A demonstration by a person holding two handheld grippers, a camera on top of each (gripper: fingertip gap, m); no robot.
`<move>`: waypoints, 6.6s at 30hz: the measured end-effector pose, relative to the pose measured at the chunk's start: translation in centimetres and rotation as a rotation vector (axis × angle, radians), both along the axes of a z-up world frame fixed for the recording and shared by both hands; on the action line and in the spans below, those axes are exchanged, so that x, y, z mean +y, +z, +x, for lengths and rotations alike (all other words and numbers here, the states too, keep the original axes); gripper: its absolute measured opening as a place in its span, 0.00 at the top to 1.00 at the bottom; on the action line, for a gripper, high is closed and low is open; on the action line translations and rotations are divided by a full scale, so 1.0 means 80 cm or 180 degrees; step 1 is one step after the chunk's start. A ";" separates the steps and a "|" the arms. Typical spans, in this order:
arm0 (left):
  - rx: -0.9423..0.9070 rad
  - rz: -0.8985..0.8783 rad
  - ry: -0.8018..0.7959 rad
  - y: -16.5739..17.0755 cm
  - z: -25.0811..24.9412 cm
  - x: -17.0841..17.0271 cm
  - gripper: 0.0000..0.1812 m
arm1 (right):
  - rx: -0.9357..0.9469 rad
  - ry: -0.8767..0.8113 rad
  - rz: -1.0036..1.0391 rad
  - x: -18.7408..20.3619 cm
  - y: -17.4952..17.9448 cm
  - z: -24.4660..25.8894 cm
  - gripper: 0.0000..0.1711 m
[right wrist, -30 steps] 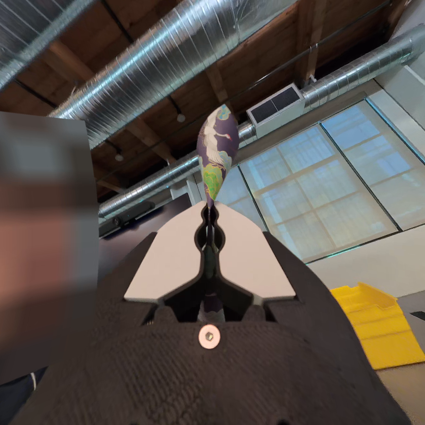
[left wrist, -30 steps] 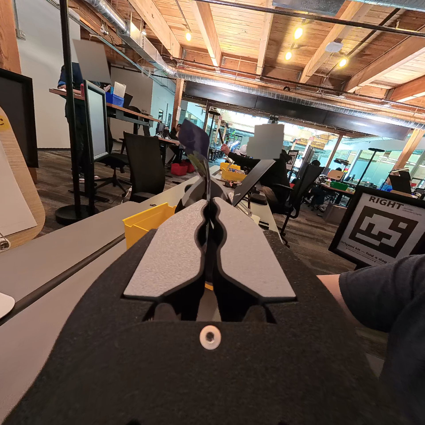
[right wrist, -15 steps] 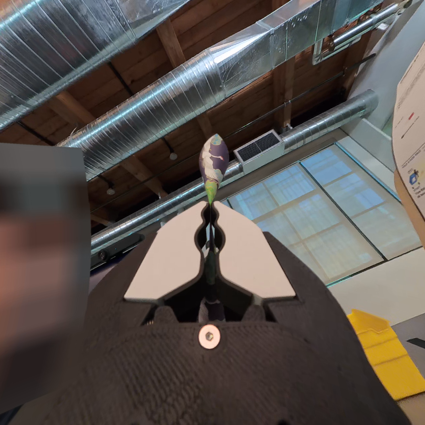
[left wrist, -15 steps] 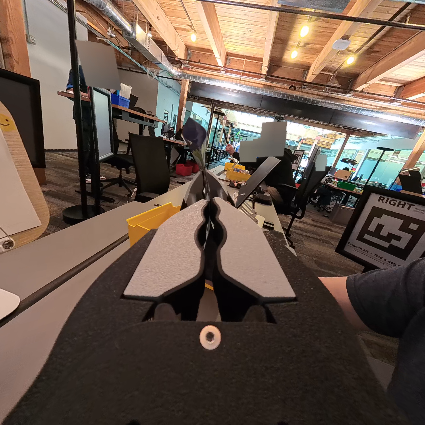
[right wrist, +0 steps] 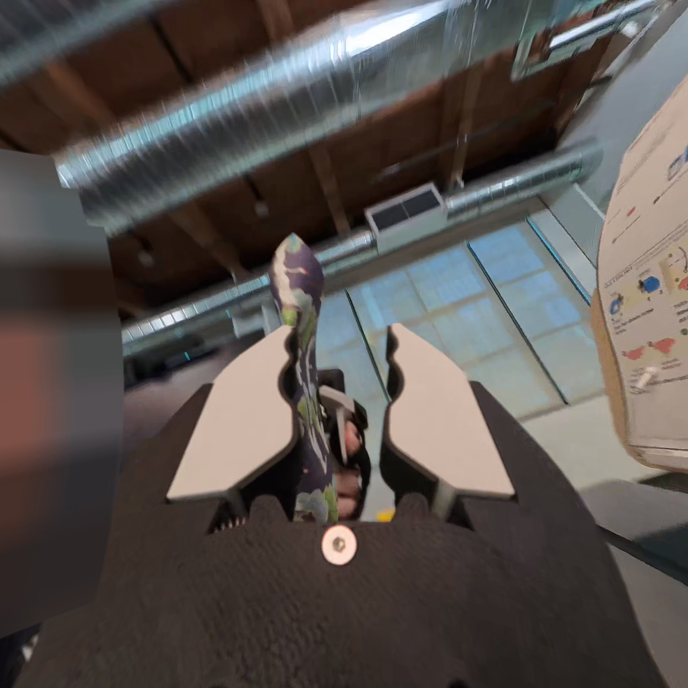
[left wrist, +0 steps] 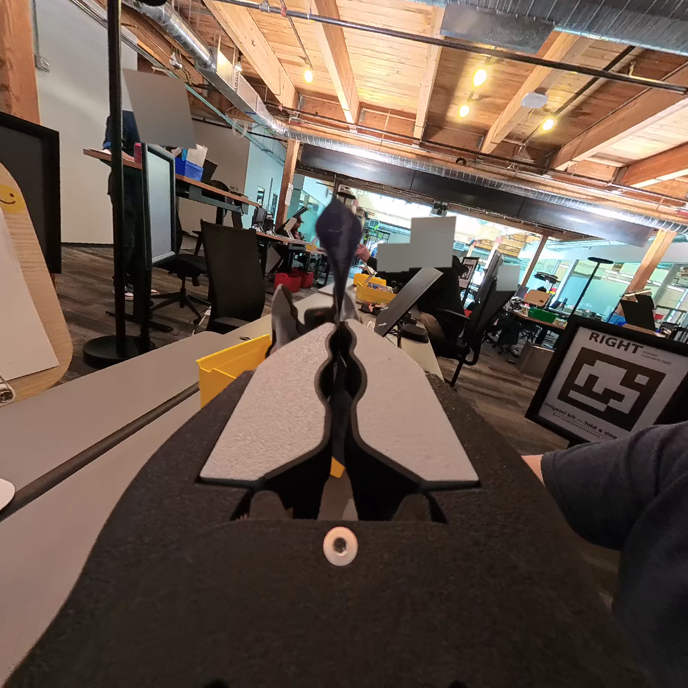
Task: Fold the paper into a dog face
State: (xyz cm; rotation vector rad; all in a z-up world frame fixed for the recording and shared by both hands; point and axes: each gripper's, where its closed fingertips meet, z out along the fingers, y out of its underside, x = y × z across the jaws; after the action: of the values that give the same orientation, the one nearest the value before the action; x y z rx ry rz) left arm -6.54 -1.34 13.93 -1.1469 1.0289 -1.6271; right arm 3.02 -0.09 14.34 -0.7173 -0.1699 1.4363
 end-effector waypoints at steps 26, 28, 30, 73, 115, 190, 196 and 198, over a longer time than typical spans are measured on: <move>0.0236 0.0071 -0.0124 -0.018 0.019 -0.015 1.00 | -0.0327 0.0338 -0.0090 -0.016 0.014 -0.017 1.00; 0.0248 0.0064 -0.0151 -0.020 0.021 -0.016 1.00 | -0.0267 0.0334 -0.0085 -0.017 0.016 -0.011 1.00; 0.0245 0.0043 -0.0179 -0.021 0.023 -0.018 1.00 | -0.0292 0.0322 -0.0075 -0.018 0.017 -0.010 1.00; 0.0175 -0.0010 -0.0346 -0.015 0.018 -0.027 1.00 | -0.0949 0.0059 0.0020 -0.036 0.033 -0.018 0.89; 0.0424 -0.0036 -0.0445 -0.043 0.047 -0.042 1.00 | 0.0103 0.0088 -0.0279 -0.030 0.044 0.049 1.00; 0.0339 -0.0396 -0.0571 -0.040 0.037 -0.030 1.00 | -0.0548 -0.0212 -0.0228 -0.059 0.056 0.098 1.00; 0.0220 -0.0474 -0.0562 -0.035 0.037 -0.029 1.00 | -0.1282 0.0029 -0.0126 -0.060 0.047 0.025 0.66; 0.0184 -0.0482 -0.0536 -0.034 0.037 -0.027 1.00 | -0.1483 0.0239 -0.0186 -0.057 0.034 0.000 0.72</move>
State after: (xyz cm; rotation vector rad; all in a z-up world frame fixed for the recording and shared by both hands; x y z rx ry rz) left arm -3.58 -3.54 11.25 -1.2411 1.0783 -1.8401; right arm 3.01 -4.67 17.10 -1.0973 -0.5212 1.3293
